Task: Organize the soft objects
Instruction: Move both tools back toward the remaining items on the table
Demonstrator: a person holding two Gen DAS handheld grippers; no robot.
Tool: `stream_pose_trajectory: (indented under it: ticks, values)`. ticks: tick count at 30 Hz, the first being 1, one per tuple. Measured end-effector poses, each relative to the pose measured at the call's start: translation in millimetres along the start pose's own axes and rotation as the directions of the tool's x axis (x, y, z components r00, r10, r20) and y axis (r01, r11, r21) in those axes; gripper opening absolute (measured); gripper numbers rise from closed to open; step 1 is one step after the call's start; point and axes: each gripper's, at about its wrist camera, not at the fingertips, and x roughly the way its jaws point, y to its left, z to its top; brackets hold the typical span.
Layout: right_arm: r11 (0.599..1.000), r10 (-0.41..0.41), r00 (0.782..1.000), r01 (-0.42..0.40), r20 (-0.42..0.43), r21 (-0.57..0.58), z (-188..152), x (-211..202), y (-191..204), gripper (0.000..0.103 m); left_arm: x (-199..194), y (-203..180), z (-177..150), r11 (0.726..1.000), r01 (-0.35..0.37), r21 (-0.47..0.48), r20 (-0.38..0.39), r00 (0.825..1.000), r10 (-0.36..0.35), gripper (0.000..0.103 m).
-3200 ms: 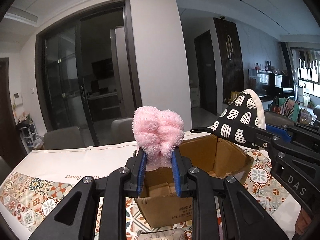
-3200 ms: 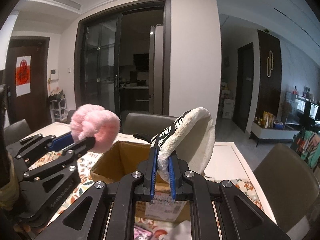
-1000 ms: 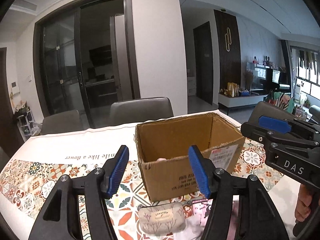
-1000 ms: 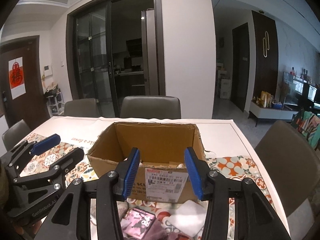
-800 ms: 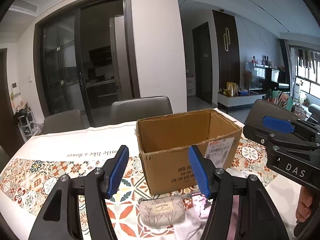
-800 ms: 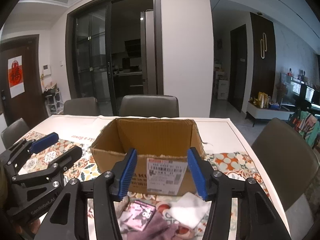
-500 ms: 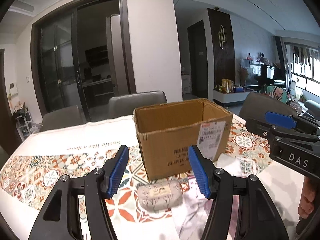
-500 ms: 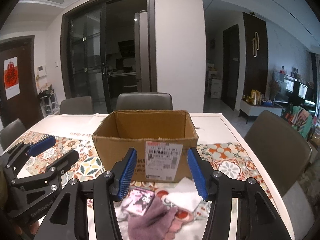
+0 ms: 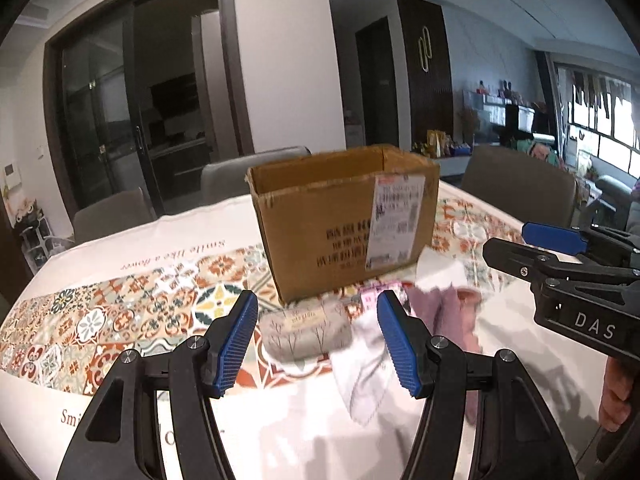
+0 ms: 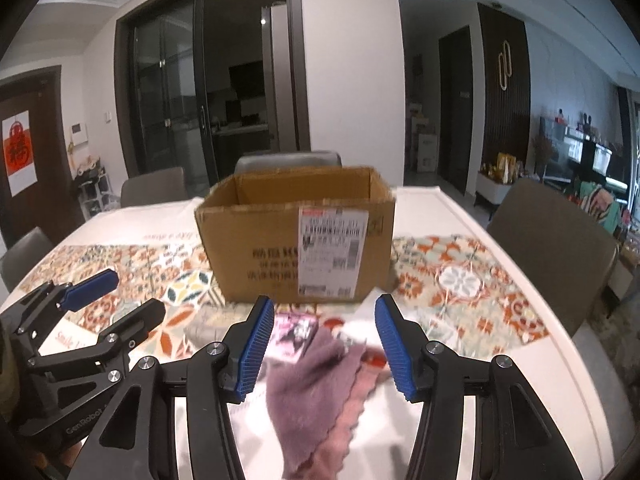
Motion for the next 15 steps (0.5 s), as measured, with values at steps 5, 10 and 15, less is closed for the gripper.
stream_pose_trajectory:
  ticks: [5,10,15]
  values:
    - [1.000,-0.006,0.999,0.005,-0.049,-0.024,-20.8,5.4,3.1,0.054,4.2,-3.0,-16.6,1.000,0.015,0.025,-0.045,0.999,-0.014,0.061]
    - [1.000,0.020,0.993,-0.021,-0.116,-0.011,-40.9,15.0,4.3,0.054,9.6,-4.6,-30.1,0.999,0.020,0.033,-0.078,0.997,-0.017,0.061]
    - [0.999,0.036,0.985,-0.038,-0.167,-0.008,-55.9,26.5,5.5,0.054,18.4,-6.4,-40.7,0.998,0.032,0.053,-0.112,0.993,-0.026,0.061]
